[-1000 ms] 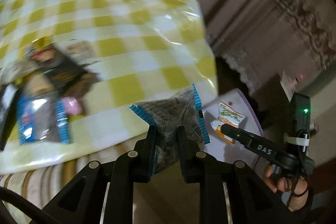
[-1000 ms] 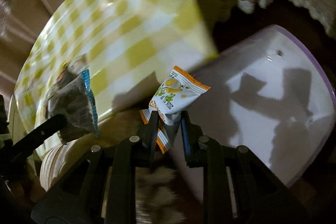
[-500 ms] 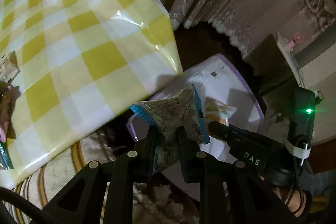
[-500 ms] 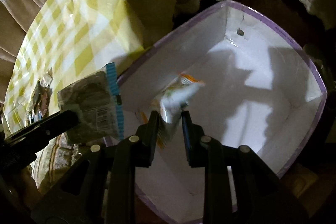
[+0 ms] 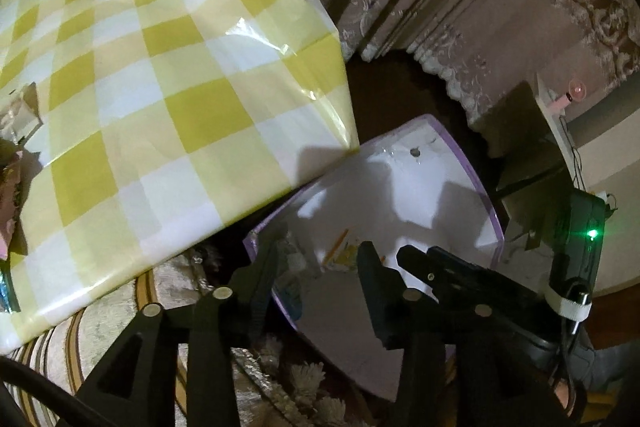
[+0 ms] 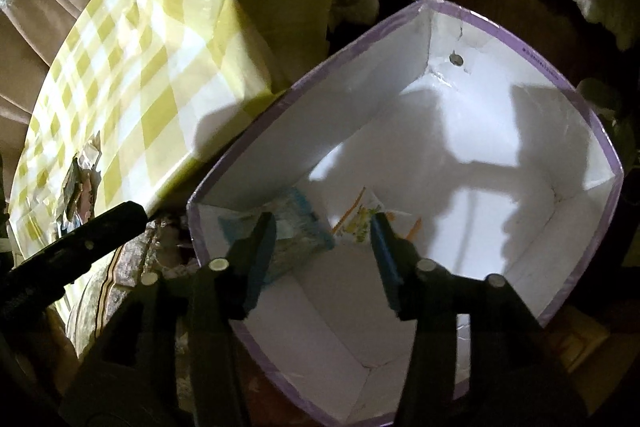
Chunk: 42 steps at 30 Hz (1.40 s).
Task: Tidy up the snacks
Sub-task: 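Carry both bags into the white box and open both tools, then grasp the cookie bag with the left tool while the right tool grasps the dark cracker pack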
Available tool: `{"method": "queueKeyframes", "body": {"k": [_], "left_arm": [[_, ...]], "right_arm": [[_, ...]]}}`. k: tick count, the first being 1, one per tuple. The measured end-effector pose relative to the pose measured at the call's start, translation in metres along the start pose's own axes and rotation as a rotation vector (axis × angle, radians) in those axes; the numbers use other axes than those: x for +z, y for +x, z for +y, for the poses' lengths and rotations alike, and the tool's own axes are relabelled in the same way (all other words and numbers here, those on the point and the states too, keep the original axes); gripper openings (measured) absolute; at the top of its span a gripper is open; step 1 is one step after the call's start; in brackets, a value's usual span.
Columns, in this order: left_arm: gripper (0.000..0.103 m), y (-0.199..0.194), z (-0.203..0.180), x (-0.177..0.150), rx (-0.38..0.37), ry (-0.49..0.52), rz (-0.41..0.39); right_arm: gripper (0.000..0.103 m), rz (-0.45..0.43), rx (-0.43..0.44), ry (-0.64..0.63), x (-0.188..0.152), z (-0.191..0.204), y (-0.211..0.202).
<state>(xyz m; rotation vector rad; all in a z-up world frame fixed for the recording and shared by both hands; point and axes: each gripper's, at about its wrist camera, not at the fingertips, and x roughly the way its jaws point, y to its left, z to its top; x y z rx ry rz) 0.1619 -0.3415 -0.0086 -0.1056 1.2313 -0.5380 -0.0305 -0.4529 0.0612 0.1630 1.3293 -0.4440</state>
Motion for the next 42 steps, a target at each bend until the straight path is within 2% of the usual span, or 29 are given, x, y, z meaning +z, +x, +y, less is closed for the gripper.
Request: {"method": "queueKeyframes", "body": {"k": [7,12,15,21,25,28,31,38,40,42], "left_arm": [[0.057,-0.023,0.021,-0.005,0.013,-0.065,-0.09],[0.071,-0.052,0.043,-0.015,0.069,-0.093,-0.192],[0.075,-0.067,0.057,-0.021,0.094,-0.112,-0.237],[0.075,-0.101,0.095,-0.036,0.173,-0.158,-0.313],[0.075,-0.128,0.141,-0.052,0.188,-0.266,-0.371],[0.075,-0.152,0.173,-0.067,0.23,-0.328,-0.435],[0.075,-0.172,0.206,-0.081,0.271,-0.38,-0.477],[0.074,-0.196,0.274,-0.106,0.312,-0.475,-0.525],[0.069,-0.2,0.288,-0.11,0.336,-0.483,-0.524],[0.068,-0.201,0.297,-0.111,0.353,-0.484,-0.518]], "right_arm": [[0.063,-0.054,-0.038,-0.086,0.002,0.027,-0.01],[0.07,-0.13,-0.067,-0.184,0.0,0.053,-0.02],[0.071,-0.16,-0.066,-0.237,-0.001,0.069,-0.025],[0.073,-0.162,0.007,-0.32,-0.002,0.101,-0.028],[0.073,-0.138,0.064,-0.374,-0.006,0.127,-0.026],[0.073,-0.132,0.129,-0.393,-0.009,0.148,-0.025],[0.073,-0.136,0.157,-0.43,-0.011,0.172,-0.024],[0.073,-0.118,0.23,-0.48,-0.011,0.227,-0.007],[0.073,-0.124,0.232,-0.516,-0.013,0.248,-0.001],[0.073,-0.126,0.233,-0.548,-0.014,0.265,0.005]]}}
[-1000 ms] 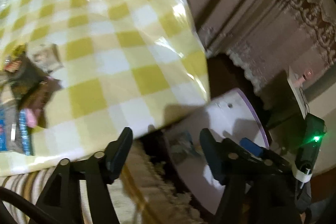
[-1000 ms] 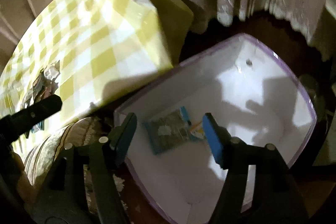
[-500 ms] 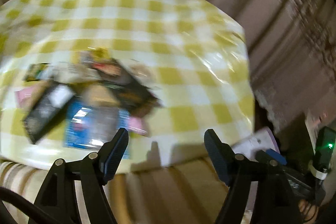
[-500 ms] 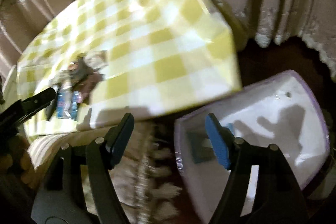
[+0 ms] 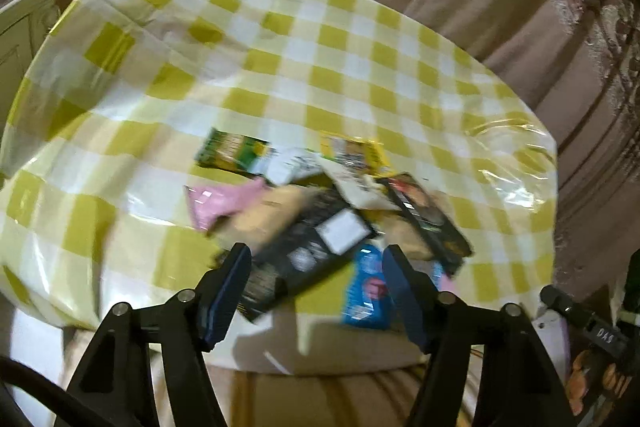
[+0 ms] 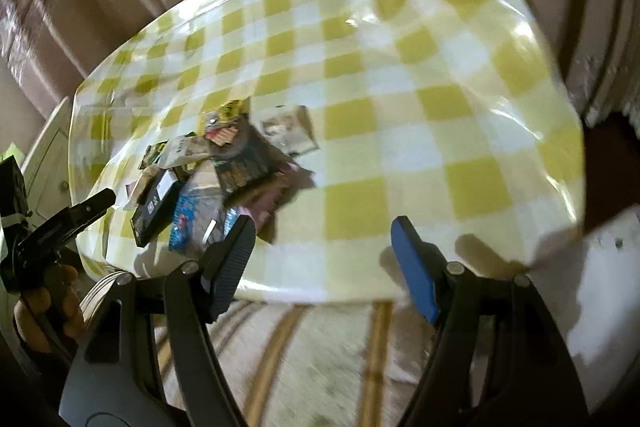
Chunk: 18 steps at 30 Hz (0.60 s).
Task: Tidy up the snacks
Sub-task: 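Grasp the cookie bag with the left tool while the right tool grasps the dark cracker pack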
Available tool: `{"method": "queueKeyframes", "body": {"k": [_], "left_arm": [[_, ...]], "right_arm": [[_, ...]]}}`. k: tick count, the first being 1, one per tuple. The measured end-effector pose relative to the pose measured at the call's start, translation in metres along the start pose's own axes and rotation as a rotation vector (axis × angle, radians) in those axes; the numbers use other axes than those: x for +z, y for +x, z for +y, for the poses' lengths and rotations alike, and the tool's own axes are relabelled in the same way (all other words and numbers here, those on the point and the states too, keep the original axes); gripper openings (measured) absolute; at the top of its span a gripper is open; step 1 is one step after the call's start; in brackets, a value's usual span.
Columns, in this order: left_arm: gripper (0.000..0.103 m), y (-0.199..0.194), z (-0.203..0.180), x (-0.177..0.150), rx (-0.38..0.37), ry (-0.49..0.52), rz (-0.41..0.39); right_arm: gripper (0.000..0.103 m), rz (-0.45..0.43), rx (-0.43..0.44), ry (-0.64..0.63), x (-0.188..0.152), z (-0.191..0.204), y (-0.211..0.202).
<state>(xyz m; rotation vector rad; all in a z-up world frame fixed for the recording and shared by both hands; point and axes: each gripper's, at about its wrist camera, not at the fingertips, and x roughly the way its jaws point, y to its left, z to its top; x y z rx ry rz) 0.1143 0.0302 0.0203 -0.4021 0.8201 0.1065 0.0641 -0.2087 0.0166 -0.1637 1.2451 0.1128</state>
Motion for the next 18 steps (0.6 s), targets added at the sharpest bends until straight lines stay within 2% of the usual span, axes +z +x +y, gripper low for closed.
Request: {"method": "queueKeyframes", "body": {"k": [6,9,14,18], "left_arm": [[0.066,0.014,0.019,0.011,0.002,0.028,0.019],[0.066,0.025,0.027,0.015,-0.018,0.037,0.038],[0.058,0.041,0.032,0.02,-0.056,0.046,0.077],[0.058,0.054,0.037,0.023,-0.08,0.034,0.109]], "right_arm": [[0.073,0.031,0.023,-0.098,0.016,0.03,0.033],[0.074,0.051,0.03,-0.135,0.023,0.04,0.051],[0.075,0.077,0.046,-0.184,0.036,0.054,0.079],[0.075,0.107,0.065,-0.222,0.042,0.064,0.1]]}}
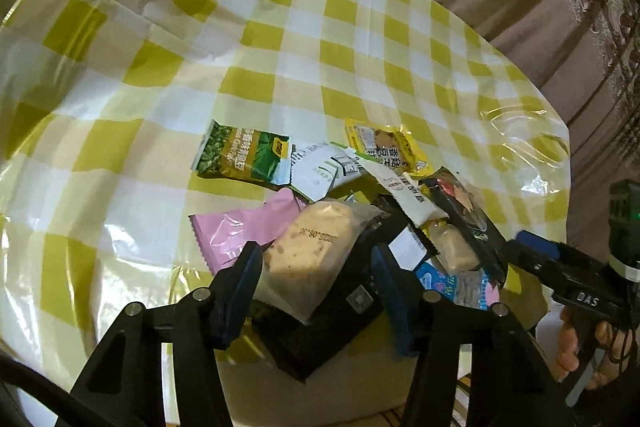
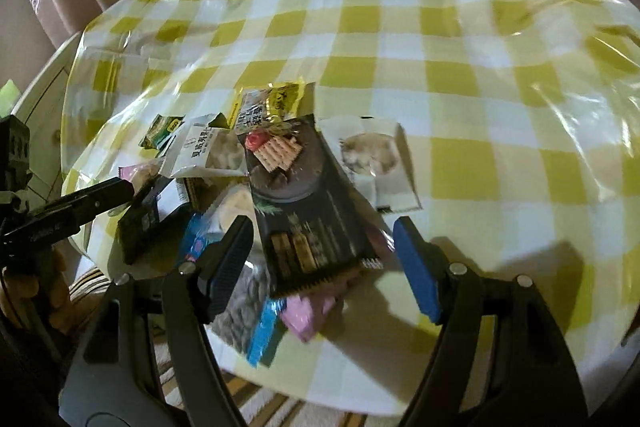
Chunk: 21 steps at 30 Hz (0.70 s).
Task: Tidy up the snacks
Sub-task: 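Grasp the cookie bag with the left tool while the right tool grasps the dark cracker pack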
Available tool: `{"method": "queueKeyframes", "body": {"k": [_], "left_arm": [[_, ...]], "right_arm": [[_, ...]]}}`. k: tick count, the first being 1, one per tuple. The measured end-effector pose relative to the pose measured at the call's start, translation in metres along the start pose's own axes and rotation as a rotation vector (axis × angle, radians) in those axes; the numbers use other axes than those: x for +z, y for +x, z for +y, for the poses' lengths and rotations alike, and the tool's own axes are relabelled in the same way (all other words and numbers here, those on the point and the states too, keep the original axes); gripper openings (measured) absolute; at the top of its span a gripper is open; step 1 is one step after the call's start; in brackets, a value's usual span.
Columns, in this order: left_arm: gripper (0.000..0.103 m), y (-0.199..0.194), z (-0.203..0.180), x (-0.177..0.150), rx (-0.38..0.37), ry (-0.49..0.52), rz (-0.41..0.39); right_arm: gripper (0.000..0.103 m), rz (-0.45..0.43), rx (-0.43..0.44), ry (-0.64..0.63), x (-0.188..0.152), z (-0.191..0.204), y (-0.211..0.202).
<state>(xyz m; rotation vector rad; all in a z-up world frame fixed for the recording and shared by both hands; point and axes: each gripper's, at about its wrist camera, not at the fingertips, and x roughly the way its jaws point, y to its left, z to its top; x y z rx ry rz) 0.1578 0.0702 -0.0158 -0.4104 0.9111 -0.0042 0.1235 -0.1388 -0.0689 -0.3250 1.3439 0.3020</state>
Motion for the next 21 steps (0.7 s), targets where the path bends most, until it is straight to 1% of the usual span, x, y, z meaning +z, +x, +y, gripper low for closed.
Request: {"method": "queueKeyframes", "body": {"k": [3,8,12,14,15,16,17,19,21], "left_arm": [[0.058,0.007,0.006,0.001,-0.043,-0.018,0.025],[0.058,0.015,0.017,0.006,-0.091,-0.047,0.042],[0.058,0.026,0.026,0.008,-0.13,-0.068,0.074],[0.058,0.028,0.028,0.01,-0.15,-0.07,0.076],[0.057,0.029,0.028,0.011,-0.155,-0.066,0.077],[0.052,0.029,0.028,0.012,-0.157,-0.065,0.077],[0.051,0.028,0.028,0.011,-0.161,-0.062,0.076],[0.044,0.025,0.025,0.01,-0.156,-0.046,0.07],[0.042,0.023,0.022,0.009,-0.142,-0.033,0.068]], "right_arm": [[0.075,0.033,0.024,-0.01,0.005,0.001,0.016],[0.075,0.071,0.053,0.002,0.011,-0.003,0.034],[0.075,0.075,0.07,0.01,0.014,-0.002,0.041],[0.075,0.076,0.072,0.015,0.015,-0.002,0.043],[0.073,0.076,0.073,0.017,0.016,-0.002,0.043],[0.067,0.076,0.076,0.019,0.016,-0.001,0.043],[0.062,0.074,0.082,0.013,0.015,0.001,0.042],[0.058,0.071,0.069,-0.012,0.014,0.006,0.039],[0.054,0.072,0.06,-0.028,0.011,0.01,0.037]]}}
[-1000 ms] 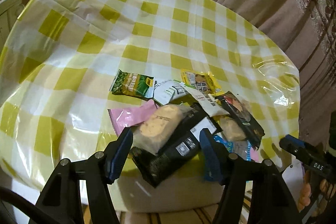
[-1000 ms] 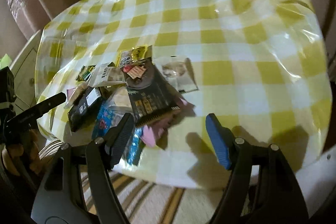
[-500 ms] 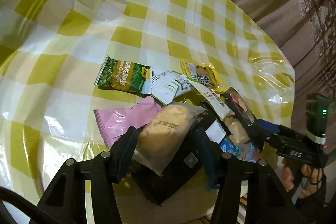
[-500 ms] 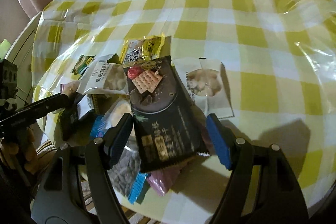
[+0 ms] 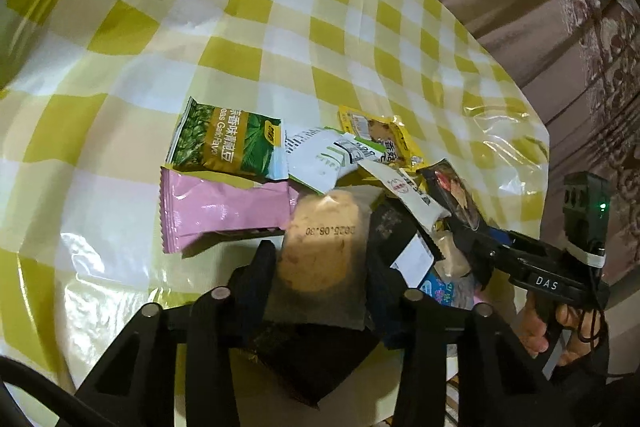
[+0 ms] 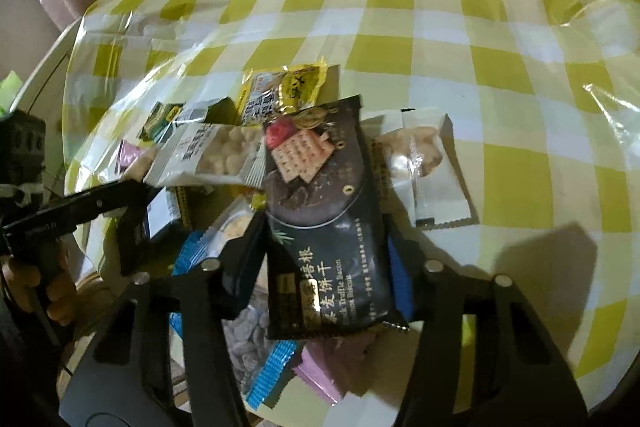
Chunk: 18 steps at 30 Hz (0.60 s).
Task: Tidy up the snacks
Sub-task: 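Grasp the cookie bag with the left tool while the right tool grasps the dark cracker pack, then lift the cookie bag with the left tool while the right tool lifts the cracker pack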
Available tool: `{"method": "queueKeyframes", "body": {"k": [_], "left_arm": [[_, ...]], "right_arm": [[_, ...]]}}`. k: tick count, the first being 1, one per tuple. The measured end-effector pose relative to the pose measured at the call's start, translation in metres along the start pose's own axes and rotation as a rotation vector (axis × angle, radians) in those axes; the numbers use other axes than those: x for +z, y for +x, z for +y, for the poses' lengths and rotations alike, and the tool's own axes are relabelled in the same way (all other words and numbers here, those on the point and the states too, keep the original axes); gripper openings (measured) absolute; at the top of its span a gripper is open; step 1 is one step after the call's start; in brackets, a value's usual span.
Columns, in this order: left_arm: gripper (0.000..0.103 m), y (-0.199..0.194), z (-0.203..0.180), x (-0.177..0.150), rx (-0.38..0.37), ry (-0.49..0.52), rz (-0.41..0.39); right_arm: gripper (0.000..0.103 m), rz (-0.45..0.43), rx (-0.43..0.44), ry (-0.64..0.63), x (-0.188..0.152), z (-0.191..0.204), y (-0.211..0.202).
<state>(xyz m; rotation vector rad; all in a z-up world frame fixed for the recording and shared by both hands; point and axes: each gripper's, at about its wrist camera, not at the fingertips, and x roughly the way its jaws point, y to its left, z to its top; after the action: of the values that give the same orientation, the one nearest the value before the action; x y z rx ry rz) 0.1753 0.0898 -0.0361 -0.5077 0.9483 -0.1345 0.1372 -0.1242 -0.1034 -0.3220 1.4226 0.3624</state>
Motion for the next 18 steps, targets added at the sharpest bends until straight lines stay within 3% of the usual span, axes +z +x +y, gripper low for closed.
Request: {"method": "queueKeyframes", "body": {"k": [12,18], "left_arm": [[0.039,-0.034,-0.023,-0.023,0.049,0.033,-0.062],[0.04,-0.03,-0.04,-0.035,0.114,0.066,-0.012]], "right_arm": [[0.053,-0.026,-0.033,0.022,-0.028,0.001,-0.033],[0.053,-0.02,-0.027,0.021,-0.046,0.006,-0.049]]}}
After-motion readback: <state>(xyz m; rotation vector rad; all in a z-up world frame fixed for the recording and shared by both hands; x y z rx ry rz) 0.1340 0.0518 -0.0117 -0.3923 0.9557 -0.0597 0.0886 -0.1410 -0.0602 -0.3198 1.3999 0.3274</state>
